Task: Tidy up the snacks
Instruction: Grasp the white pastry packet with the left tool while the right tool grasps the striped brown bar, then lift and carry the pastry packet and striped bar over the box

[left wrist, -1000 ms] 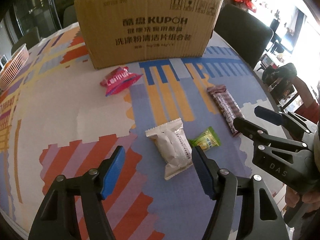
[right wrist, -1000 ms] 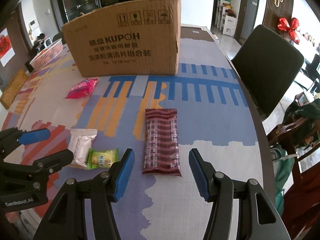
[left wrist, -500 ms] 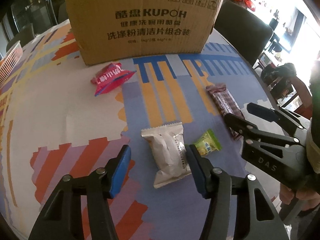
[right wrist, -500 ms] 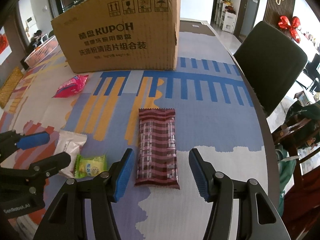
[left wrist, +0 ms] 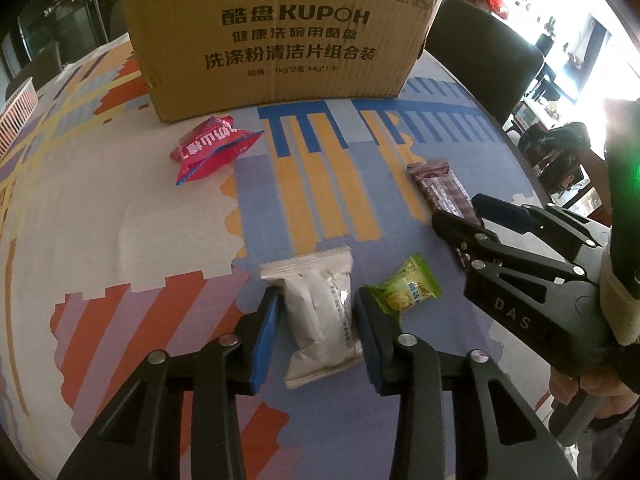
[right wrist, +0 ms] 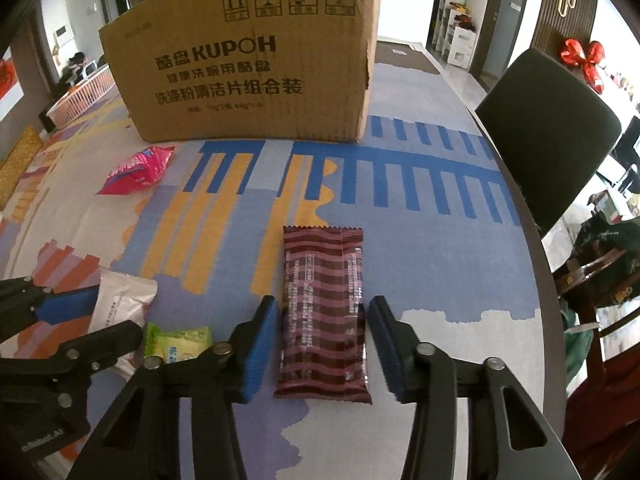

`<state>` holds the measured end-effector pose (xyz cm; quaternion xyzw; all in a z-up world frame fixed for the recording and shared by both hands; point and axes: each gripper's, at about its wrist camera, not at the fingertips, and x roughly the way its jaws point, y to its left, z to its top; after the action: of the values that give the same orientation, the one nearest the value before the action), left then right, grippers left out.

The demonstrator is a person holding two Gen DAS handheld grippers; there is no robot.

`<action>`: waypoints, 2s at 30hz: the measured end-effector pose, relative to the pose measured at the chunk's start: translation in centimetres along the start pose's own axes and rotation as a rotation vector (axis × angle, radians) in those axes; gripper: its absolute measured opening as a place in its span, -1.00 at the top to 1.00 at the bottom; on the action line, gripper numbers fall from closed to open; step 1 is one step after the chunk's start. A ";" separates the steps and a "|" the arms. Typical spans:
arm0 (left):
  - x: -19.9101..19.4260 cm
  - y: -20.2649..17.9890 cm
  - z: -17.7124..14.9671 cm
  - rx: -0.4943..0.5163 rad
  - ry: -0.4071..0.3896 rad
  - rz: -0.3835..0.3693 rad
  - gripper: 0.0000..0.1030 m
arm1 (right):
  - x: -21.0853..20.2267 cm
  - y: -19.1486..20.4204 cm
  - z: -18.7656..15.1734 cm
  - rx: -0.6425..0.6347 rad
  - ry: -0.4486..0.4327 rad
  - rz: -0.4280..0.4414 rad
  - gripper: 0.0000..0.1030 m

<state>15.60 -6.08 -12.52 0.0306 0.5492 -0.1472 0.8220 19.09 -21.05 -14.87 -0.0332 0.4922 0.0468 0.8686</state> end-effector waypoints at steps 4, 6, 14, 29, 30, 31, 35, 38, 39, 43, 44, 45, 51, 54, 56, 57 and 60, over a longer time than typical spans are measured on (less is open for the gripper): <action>0.0 0.0 0.0 0.009 -0.009 0.007 0.40 | -0.2 0.6 0.0 -0.027 -0.013 -0.020 0.29; -0.2 -0.1 0.1 0.017 -0.021 0.024 0.42 | -0.4 0.8 -0.1 -0.040 -0.019 -0.028 0.31; -2.2 0.0 0.7 0.015 -0.083 0.015 0.43 | -2.3 0.9 -0.1 -0.023 -0.052 0.007 0.31; -8.5 0.0 2.7 0.022 -0.267 0.019 0.43 | -8.4 2.1 2.1 -0.031 -0.206 0.054 0.31; -8.9 0.0 2.8 0.022 -0.277 0.020 0.43 | -8.7 2.1 2.3 -0.030 -0.215 0.056 0.31; -9.5 0.1 3.2 0.023 -0.295 0.020 0.43 | -9.1 2.1 2.6 -0.028 -0.229 0.056 0.31; -11.0 0.2 4.2 0.030 -0.347 0.027 0.43 | -10.5 2.2 3.9 -0.027 -0.278 0.058 0.31; -12.1 0.3 5.1 0.039 -0.387 0.034 0.43 | -11.3 2.3 4.8 -0.031 -0.312 0.060 0.31; -12.5 0.4 5.3 0.042 -0.399 0.036 0.43 | -11.6 2.3 5.2 -0.031 -0.326 0.060 0.31; -13.7 0.5 6.5 0.053 -0.443 0.051 0.43 | -12.5 2.3 6.6 -0.025 -0.367 0.064 0.31; -14.1 0.6 7.0 0.056 -0.456 0.054 0.43 | -12.7 2.3 6.9 -0.024 -0.377 0.066 0.31; -14.3 0.7 7.3 0.059 -0.462 0.055 0.43 | -13.0 2.3 7.4 -0.023 -0.391 0.068 0.31; -15.8 1.6 9.7 0.063 -0.513 0.062 0.43 | -14.1 2.6 10.1 -0.031 -0.451 0.066 0.31; -16.1 2.3 10.7 0.058 -0.524 0.069 0.43 | -14.4 2.8 11.4 -0.035 -0.470 0.060 0.31; -16.3 2.8 11.6 0.054 -0.528 0.072 0.43 | -14.5 3.0 12.1 -0.039 -0.479 0.059 0.31; -16.3 3.0 11.9 0.053 -0.528 0.075 0.43 | -14.6 3.1 12.5 -0.042 -0.483 0.057 0.31; -16.1 3.8 13.3 0.047 -0.518 0.083 0.43 | -14.5 3.3 14.0 -0.048 -0.494 0.052 0.31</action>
<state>22.83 -1.86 6.94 0.0333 0.3150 -0.1289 0.9397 23.20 -17.01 4.67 -0.0287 0.2642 0.0873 0.9601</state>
